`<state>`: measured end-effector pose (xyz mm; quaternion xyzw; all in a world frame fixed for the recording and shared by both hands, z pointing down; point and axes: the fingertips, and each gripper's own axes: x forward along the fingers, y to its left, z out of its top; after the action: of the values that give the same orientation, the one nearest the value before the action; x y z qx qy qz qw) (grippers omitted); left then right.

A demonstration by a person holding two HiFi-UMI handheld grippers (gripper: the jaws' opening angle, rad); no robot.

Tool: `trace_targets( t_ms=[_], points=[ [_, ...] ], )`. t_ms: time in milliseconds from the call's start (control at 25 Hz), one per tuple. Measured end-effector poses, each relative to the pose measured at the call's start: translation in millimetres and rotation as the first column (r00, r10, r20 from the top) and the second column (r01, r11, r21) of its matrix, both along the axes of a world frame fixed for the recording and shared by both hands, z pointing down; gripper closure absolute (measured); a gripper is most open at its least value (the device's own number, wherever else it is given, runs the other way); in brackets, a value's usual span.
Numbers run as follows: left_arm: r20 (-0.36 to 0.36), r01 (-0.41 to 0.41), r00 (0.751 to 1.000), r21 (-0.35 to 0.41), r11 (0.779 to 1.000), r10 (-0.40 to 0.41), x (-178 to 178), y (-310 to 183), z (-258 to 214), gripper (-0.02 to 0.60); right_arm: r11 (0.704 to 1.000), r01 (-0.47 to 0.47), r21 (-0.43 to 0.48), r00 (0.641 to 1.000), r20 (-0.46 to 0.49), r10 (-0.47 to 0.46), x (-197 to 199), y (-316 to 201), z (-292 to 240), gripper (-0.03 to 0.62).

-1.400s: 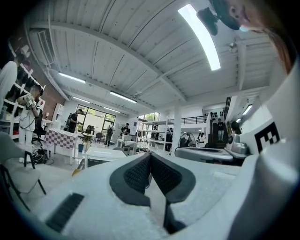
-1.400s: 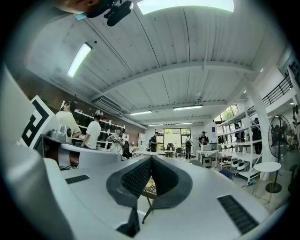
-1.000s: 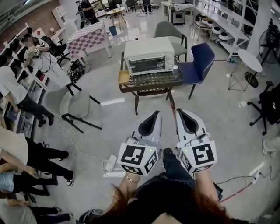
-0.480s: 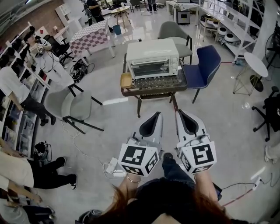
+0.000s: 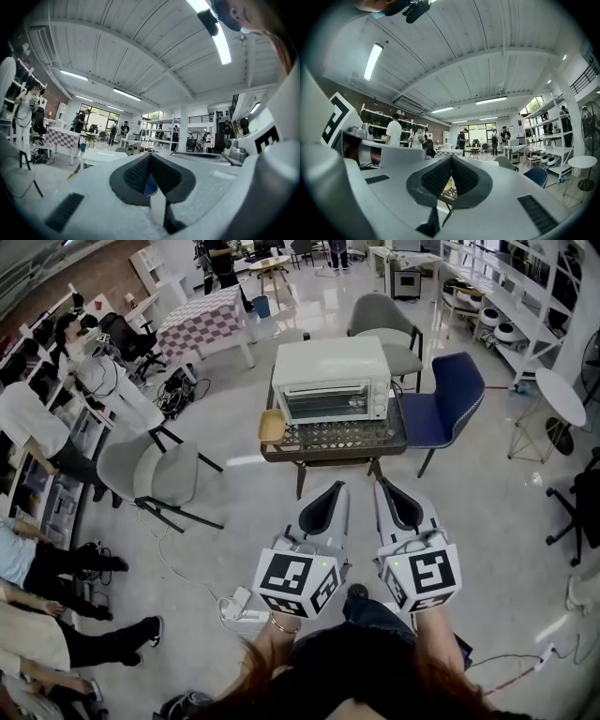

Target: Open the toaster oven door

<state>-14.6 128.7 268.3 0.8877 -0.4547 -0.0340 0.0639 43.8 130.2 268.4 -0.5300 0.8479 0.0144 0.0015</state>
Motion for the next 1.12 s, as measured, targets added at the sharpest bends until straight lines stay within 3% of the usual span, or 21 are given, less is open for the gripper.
trace_targets(
  t_ms=[680, 1120],
  points=[
    [0.015, 0.099, 0.995, -0.027, 0.995, -0.099, 13.5, -77.7, 4.8, 0.566, 0.998, 0.063, -0.019, 0.998, 0.02, -0.062, 17.7, -89.6, 6.9, 0.605],
    [0.013, 0.084, 0.996, -0.034, 0.996, -0.084, 20.3, -132.7, 12.1, 0.566, 0.998, 0.055, -0.044, 0.998, 0.018, -0.054, 21.8, -144.6, 19.3, 0.605]
  ],
)
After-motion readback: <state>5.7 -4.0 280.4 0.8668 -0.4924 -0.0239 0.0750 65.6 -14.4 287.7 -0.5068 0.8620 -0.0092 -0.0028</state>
